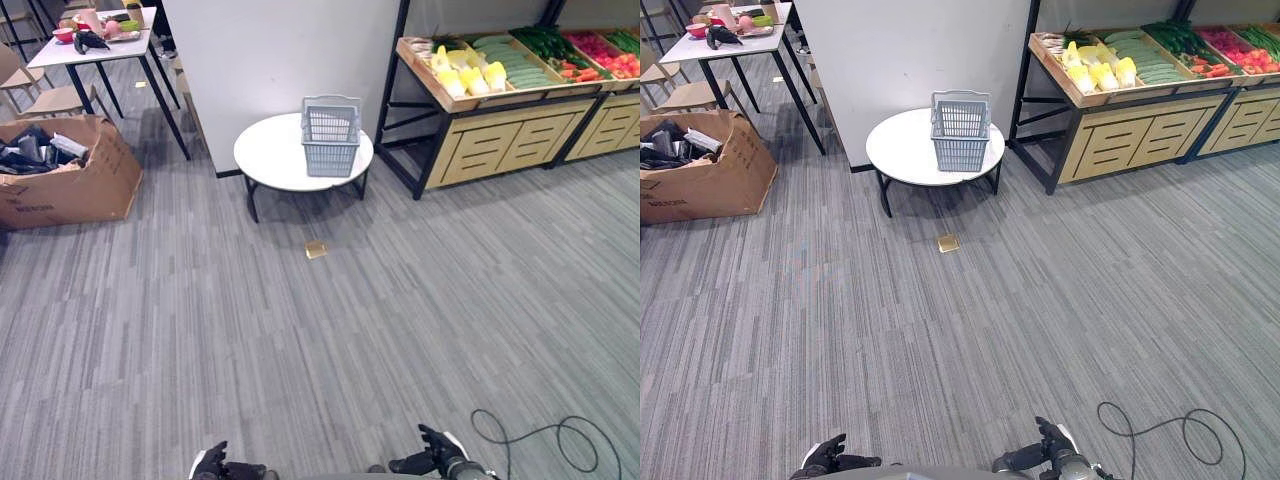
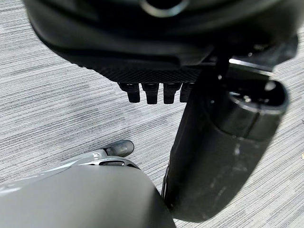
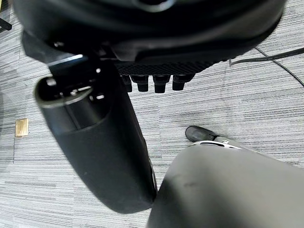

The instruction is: Get the vegetables into the basket

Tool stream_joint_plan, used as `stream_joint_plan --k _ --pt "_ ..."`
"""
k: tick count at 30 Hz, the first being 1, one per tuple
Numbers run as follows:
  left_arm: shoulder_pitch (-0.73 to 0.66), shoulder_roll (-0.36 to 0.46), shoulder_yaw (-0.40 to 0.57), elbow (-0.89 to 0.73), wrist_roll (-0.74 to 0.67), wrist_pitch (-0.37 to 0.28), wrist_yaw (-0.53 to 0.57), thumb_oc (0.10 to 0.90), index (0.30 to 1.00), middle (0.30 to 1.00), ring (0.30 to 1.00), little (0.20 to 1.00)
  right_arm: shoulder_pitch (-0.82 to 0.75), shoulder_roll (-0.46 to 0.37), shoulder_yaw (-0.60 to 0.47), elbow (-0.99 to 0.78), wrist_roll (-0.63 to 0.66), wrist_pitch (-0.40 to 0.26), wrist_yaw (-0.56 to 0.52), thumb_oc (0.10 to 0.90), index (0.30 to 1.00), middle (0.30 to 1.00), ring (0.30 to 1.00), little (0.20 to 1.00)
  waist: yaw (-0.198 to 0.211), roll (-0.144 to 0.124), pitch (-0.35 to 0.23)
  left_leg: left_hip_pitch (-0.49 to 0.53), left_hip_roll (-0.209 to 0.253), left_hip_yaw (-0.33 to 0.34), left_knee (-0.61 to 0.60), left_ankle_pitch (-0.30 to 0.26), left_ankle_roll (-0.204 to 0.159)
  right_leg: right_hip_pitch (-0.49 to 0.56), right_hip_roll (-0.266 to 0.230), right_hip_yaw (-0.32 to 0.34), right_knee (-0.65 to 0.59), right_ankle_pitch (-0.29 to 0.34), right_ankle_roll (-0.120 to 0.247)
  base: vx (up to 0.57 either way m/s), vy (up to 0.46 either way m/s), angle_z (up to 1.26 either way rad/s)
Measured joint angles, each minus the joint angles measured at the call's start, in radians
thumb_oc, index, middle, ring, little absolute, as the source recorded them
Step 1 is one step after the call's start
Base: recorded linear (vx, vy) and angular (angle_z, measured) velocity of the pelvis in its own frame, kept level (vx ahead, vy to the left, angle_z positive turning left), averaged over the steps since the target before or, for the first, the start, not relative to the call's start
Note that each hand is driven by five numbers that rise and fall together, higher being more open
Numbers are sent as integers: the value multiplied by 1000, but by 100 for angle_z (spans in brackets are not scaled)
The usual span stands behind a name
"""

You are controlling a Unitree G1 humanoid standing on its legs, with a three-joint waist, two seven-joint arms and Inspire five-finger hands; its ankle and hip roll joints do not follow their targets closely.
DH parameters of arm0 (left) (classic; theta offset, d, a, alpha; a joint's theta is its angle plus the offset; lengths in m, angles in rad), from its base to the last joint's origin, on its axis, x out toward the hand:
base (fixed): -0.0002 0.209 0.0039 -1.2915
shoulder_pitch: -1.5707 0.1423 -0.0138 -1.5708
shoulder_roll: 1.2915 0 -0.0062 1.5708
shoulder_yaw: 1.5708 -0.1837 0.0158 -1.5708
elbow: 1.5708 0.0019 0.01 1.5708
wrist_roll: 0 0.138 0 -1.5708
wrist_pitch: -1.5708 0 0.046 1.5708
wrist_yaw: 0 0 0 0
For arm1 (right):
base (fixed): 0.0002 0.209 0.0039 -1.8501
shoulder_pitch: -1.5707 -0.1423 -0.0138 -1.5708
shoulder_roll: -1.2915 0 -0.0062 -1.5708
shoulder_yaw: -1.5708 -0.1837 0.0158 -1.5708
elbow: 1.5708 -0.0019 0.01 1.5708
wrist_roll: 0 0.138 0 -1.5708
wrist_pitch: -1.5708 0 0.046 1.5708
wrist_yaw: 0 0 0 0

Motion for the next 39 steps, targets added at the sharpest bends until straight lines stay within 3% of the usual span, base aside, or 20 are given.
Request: stream_joint_plan --k 17,25,28,32,36,39 --pt "0 10 12 16 0 -4 -2 900 1000 1000 1000 1000 0 11 10 9 -2 0 10 900 1000 1000 1000 1000 0 -24 -11 7 3 9 0 -1 -1 0 4 14 0 1 0 18 -5 -2" --pt "-12 10 13 20 0 -4 -1 900 1000 1000 1000 1000 -8 9 9 5 0 -1 11 900 1000 1000 1000 1000 0 -22 -7 -23 10 14 0 -2 -4 -34 11 18 -4 5 -1 -18 -53 -2" --pt "-27 16 15 17 -5 -5 -1 900 1000 1000 1000 1000 -19 -3 40 -11 2 -7 22 900 1000 1000 1000 1000 1 -15 12 -68 18 10 33 1 -7 -73 12 17 23 4 -2 -52 -89 0" --pt "-78 24 22 17 -38 -8 -3 900 1000 1000 1000 1000 -65 -23 37 -19 23 -21 31 900 1000 1000 1000 1000 0 -13 80 -136 34 -2 76 9 -13 -127 22 7 48 -2 -7 11 -170 6" --pt "-101 24 41 18 -80 -14 -1 900 1000 1000 1000 1000 -88 -26 11 -19 34 -24 27 900 1000 1000 1000 1000 3 -5 131 -179 68 -26 162 35 -56 -135 51 1 69 -30 -51 55 -191 5" --pt "-136 25 52 16 -99 -27 -1 900 1000 1000 1000 1000 -96 -26 6 -21 40 -28 23 900 1000 1000 1000 1000 7 -17 157 -278 70 -110 333 90 -123 -133 52 -11 76 -40 -83 63 -112 17"
